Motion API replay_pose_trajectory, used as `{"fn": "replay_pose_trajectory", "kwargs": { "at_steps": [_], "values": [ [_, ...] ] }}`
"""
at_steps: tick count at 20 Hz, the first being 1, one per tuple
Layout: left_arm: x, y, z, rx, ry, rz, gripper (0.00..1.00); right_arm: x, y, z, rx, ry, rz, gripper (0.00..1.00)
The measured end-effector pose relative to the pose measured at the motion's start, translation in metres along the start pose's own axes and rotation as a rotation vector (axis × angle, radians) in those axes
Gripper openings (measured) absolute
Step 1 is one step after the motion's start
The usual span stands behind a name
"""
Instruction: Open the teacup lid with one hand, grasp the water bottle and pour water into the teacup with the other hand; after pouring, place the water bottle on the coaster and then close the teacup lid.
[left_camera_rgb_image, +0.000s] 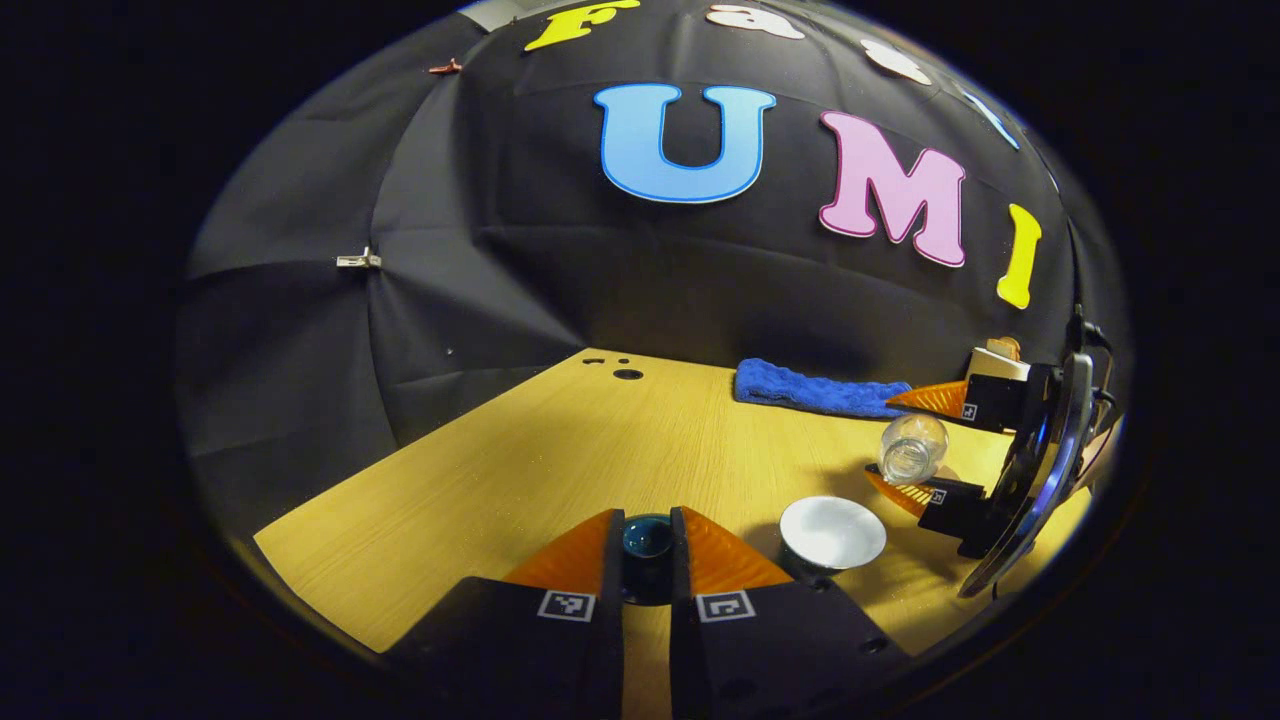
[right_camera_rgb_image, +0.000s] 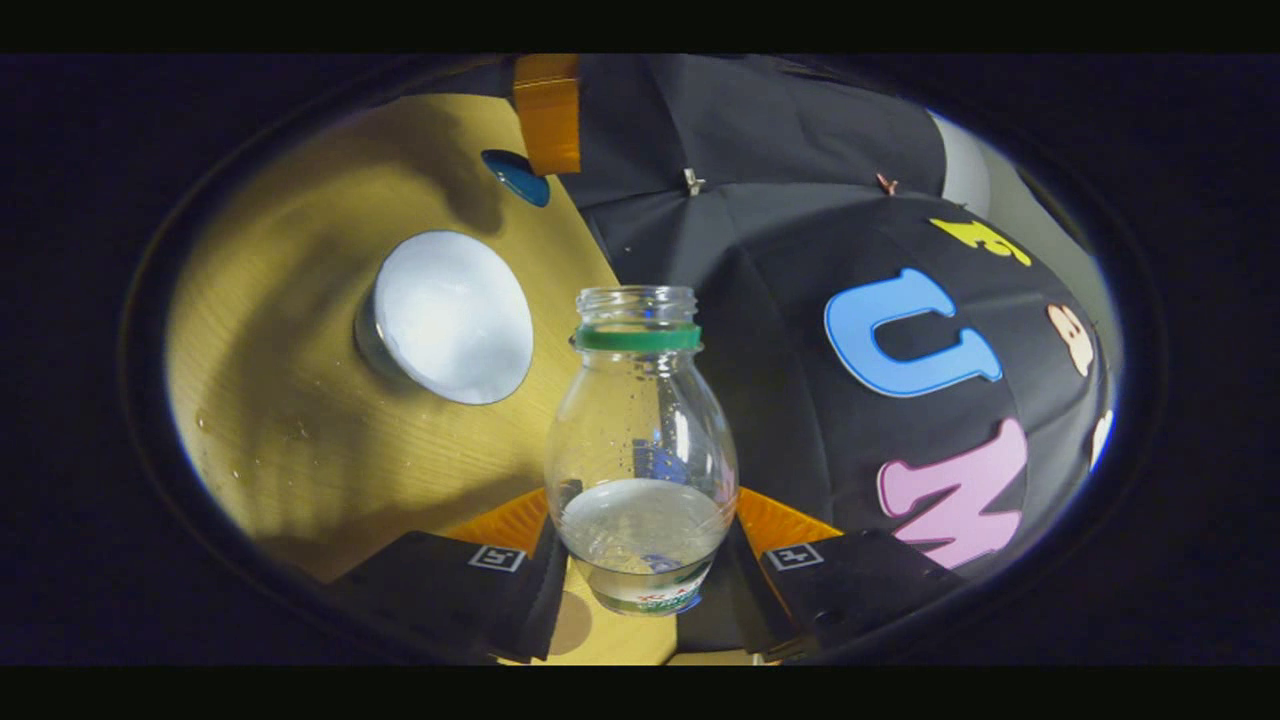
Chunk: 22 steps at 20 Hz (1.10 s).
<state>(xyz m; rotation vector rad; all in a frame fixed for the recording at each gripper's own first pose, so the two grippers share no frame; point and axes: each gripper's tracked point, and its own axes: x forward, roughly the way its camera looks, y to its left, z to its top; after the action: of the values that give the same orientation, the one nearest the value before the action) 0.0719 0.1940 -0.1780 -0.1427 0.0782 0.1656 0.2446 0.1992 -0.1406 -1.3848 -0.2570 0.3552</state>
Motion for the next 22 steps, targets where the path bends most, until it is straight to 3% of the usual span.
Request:
{"fn": "replay_pose_trajectory", "kwargs": {
  "at_steps": [2, 5, 6, 7, 8, 9, 14, 16, 17, 18, 22],
  "values": [
    [0.002, 0.001, -0.001, -0.003, -0.002, -0.002, 0.22, 0.005, 0.000, -0.001, -0.037, -0.017, 0.006, 0.67],
    [0.003, 0.005, -0.001, -0.006, -0.001, 0.003, 0.22, 0.009, 0.002, -0.003, -0.056, -0.021, 0.022, 0.71],
    [0.003, 0.006, -0.001, -0.007, -0.001, 0.005, 0.22, 0.010, 0.004, -0.001, -0.068, -0.032, 0.032, 0.67],
    [0.003, 0.007, -0.001, -0.010, 0.000, 0.006, 0.23, 0.012, 0.006, 0.003, -0.087, -0.047, 0.035, 0.71],
    [0.003, 0.008, -0.002, -0.012, 0.001, 0.006, 0.23, 0.012, 0.005, 0.006, -0.112, -0.060, 0.040, 0.67],
    [0.003, 0.010, -0.002, -0.013, 0.003, 0.008, 0.23, 0.015, 0.005, 0.007, -0.129, -0.071, 0.046, 0.71],
    [0.002, 0.016, -0.007, -0.014, 0.009, 0.018, 0.23, 0.019, 0.002, 0.004, -0.161, -0.072, 0.051, 0.71],
    [0.002, 0.017, -0.007, -0.013, 0.009, 0.018, 0.22, 0.018, 0.003, 0.006, -0.188, -0.087, 0.055, 0.67],
    [0.002, 0.017, -0.007, -0.012, 0.009, 0.018, 0.22, 0.020, 0.003, 0.008, -0.209, -0.098, 0.052, 0.71],
    [0.003, 0.017, -0.008, -0.009, 0.009, 0.018, 0.19, 0.019, 0.004, 0.008, -0.226, -0.106, 0.052, 0.67],
    [0.004, 0.020, -0.006, 0.003, 0.007, 0.017, 0.23, 0.025, 0.013, 0.004, -0.248, -0.098, 0.069, 0.71]
  ]
}}
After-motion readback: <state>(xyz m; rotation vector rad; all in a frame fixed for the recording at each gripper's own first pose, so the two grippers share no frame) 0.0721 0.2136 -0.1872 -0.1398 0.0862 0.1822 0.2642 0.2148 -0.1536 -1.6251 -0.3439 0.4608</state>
